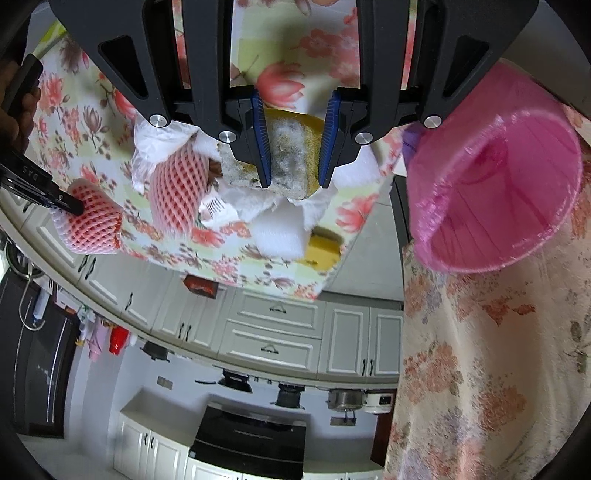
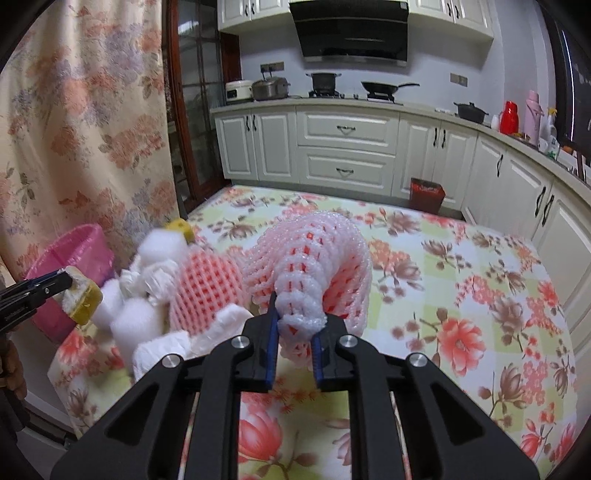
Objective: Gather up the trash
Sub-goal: 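Carry the sponge and pink net to the pink wastebasket and release both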
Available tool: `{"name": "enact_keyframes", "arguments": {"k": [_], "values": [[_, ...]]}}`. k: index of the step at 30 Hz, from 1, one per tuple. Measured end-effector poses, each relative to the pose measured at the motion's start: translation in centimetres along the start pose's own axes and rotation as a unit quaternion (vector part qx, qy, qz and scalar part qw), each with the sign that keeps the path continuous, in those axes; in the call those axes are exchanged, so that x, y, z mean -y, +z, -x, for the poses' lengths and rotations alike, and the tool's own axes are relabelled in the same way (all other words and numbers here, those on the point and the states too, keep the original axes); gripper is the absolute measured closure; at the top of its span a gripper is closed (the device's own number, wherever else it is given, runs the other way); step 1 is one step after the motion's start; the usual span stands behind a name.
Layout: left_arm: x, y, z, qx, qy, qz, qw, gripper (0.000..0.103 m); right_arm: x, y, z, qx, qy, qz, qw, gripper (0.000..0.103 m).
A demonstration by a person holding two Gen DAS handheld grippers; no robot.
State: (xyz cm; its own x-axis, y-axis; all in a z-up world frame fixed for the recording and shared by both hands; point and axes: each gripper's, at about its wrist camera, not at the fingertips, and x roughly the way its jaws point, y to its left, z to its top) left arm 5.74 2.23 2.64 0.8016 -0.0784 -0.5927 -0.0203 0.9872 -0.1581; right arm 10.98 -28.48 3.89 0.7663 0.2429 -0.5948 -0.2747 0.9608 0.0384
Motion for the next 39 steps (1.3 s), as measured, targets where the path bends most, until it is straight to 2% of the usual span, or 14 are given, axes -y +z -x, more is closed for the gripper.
{"name": "enact_keyframes", "arguments": {"k": [10, 18, 27, 30, 39], "values": [[-4.9, 2.9, 3.6, 0.054, 0.051, 0.03, 0.9968, 0.079, -6.0, 3.4, 0.5, 0.022, 0.051, 0.034, 0.998, 0.089], [-9.6, 4.0, 6.3, 0.079, 0.106, 0.053, 0.9898, 0.079, -13.7, 6.0, -0.8, 0.027, 0.114, 0.072, 0.99, 0.089], [-13.4, 4.1, 8.1, 0.091, 0.171, 0.064, 0.979, 0.079, -23.1, 8.2, -2.7, 0.022, 0.183, 0.124, 0.975, 0.089], [-14.2, 4.1, 8.6, 0.093, 0.179, 0.07, 0.977, 0.079, -26.1, 8.5, -3.4, 0.016, 0.204, 0.142, 0.969, 0.089], [-16.0, 3.9, 9.4, 0.097, 0.19, 0.083, 0.9734, 0.079, -31.8, 8.6, -5.6, -0.005, 0.245, 0.17, 0.955, 0.088]]}}
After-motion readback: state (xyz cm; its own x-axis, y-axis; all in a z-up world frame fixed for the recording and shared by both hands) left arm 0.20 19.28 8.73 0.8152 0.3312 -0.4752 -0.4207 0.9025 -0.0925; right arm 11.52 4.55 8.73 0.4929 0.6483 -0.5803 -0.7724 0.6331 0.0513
